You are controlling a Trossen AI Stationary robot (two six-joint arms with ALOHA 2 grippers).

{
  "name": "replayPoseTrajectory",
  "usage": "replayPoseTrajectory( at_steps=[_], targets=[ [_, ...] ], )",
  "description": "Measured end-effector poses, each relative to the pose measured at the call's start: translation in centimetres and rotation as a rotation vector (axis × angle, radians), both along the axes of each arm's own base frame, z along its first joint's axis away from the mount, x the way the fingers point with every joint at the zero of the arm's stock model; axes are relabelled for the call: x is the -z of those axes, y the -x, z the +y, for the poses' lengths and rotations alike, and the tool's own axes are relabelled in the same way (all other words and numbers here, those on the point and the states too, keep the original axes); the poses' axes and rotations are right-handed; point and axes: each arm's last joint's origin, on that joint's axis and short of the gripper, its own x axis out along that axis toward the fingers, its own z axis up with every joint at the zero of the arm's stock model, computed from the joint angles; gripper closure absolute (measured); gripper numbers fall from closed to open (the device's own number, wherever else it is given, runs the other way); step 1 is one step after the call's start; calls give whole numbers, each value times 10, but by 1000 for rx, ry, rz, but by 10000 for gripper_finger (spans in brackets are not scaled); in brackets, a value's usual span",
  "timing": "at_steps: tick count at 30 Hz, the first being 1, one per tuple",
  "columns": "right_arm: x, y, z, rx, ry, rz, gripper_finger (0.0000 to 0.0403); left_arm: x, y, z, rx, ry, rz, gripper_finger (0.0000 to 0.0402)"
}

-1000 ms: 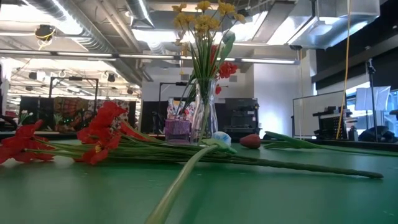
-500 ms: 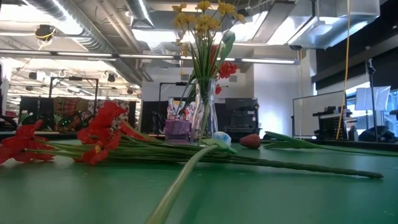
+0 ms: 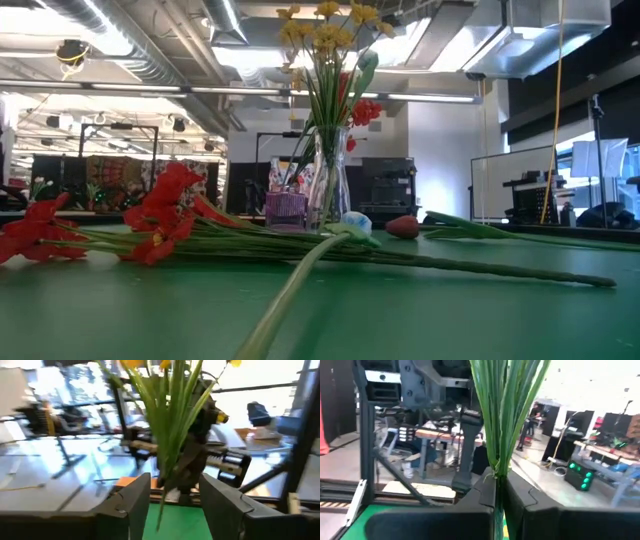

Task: Sort flowers into vase by color
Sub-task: Put the yellow flowers into the transparent vase

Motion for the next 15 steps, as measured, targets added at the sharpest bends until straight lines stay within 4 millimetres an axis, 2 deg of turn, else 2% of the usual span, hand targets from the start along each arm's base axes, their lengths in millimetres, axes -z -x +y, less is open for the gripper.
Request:
replayPoseTrajectory(
  at_steps=[6, 8, 15],
  targets=[
    [-13, 26, -9, 39, 22, -11, 394, -10, 29, -4, -102, -36, 30, 222],
    [-11, 33, -12, 64, 23, -15, 391, -9, 37, -5, -127, -36, 53, 222],
    [20, 44, -27, 131, 24, -42, 396, 4, 42, 1, -211, -22, 145, 222]
  ],
)
